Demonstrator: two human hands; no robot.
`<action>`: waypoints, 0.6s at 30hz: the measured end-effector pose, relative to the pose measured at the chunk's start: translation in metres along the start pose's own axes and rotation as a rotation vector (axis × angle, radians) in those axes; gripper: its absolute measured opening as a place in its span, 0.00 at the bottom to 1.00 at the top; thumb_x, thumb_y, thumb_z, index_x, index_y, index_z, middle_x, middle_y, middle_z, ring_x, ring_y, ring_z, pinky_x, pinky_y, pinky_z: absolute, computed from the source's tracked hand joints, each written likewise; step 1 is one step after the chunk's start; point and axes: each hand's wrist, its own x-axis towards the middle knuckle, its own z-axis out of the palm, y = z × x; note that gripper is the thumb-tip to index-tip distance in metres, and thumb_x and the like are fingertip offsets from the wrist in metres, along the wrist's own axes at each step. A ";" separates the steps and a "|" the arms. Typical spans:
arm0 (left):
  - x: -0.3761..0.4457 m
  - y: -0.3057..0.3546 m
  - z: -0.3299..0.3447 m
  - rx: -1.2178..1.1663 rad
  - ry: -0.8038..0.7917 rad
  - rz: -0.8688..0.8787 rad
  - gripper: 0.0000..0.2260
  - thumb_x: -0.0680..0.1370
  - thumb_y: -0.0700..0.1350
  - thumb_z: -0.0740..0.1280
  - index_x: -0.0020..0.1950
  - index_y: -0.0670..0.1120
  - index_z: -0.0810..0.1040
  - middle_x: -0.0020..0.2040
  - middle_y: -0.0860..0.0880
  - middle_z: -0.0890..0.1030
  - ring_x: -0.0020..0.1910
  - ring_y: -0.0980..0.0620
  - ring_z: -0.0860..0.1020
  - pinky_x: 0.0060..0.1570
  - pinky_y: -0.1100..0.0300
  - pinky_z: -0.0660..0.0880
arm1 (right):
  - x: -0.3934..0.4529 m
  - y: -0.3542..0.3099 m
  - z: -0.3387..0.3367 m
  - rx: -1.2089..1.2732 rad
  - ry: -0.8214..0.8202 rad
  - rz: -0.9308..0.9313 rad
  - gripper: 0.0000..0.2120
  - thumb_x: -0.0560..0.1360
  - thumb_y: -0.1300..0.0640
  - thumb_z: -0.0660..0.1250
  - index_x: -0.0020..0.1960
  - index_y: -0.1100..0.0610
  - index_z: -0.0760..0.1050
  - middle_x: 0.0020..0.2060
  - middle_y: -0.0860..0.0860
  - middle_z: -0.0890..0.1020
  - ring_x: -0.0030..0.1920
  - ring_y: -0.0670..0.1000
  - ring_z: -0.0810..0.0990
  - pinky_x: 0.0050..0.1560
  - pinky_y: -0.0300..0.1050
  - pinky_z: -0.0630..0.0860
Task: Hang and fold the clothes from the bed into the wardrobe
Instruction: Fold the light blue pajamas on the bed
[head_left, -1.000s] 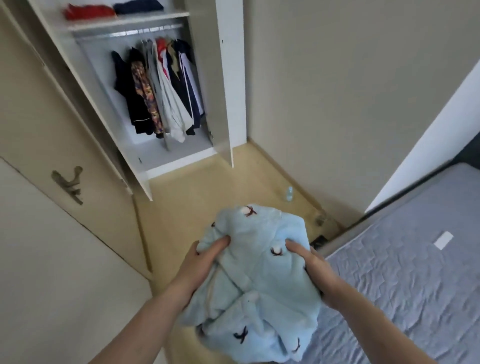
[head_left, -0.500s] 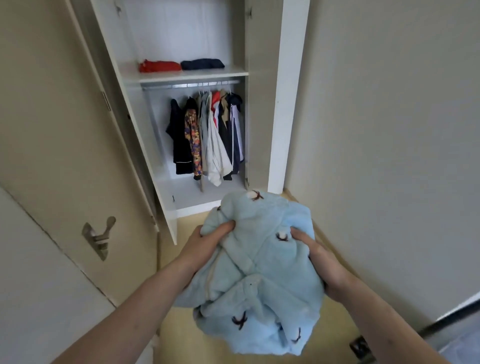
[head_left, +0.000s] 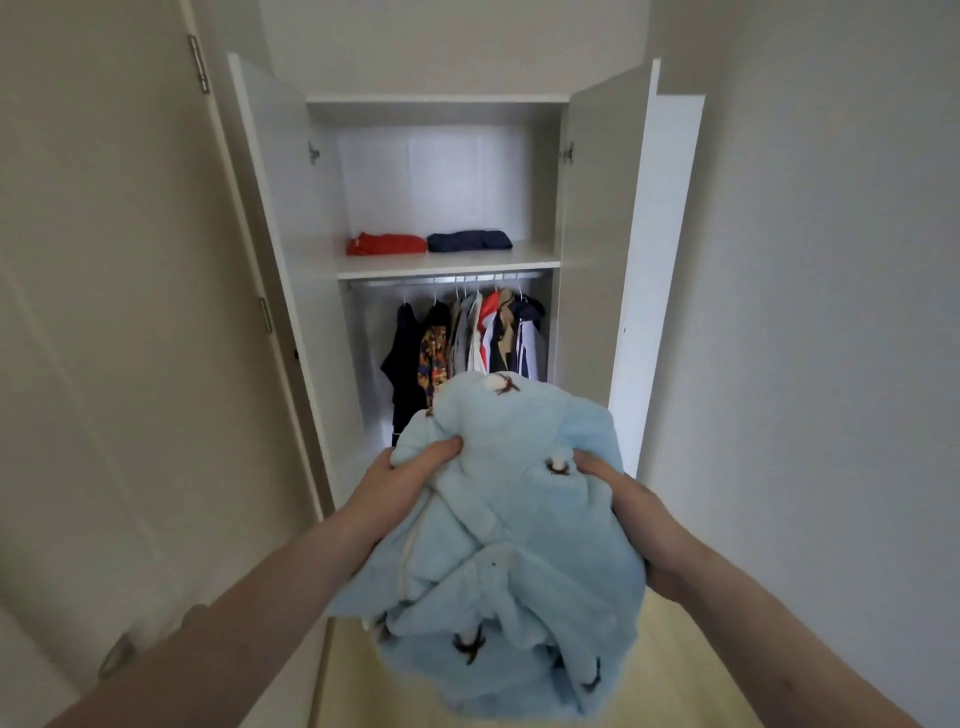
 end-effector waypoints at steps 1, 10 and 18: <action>0.017 0.006 -0.001 -0.001 0.009 0.013 0.18 0.59 0.70 0.77 0.45 0.65 0.86 0.48 0.57 0.88 0.45 0.55 0.86 0.50 0.54 0.79 | 0.017 -0.007 -0.001 0.002 0.005 -0.014 0.27 0.72 0.34 0.72 0.65 0.48 0.81 0.58 0.51 0.86 0.58 0.54 0.85 0.65 0.57 0.78; 0.194 0.062 -0.027 -0.040 0.010 0.074 0.18 0.58 0.67 0.78 0.43 0.61 0.87 0.46 0.57 0.87 0.44 0.58 0.86 0.46 0.58 0.78 | 0.183 -0.075 0.002 0.015 0.033 -0.084 0.19 0.74 0.37 0.71 0.59 0.46 0.84 0.54 0.50 0.87 0.54 0.52 0.87 0.47 0.46 0.83; 0.348 0.105 -0.043 -0.026 -0.013 0.139 0.25 0.65 0.62 0.77 0.58 0.53 0.85 0.53 0.52 0.87 0.54 0.51 0.85 0.58 0.53 0.79 | 0.323 -0.126 0.000 -0.003 0.122 -0.103 0.24 0.74 0.38 0.71 0.65 0.49 0.81 0.57 0.53 0.86 0.59 0.57 0.85 0.68 0.60 0.76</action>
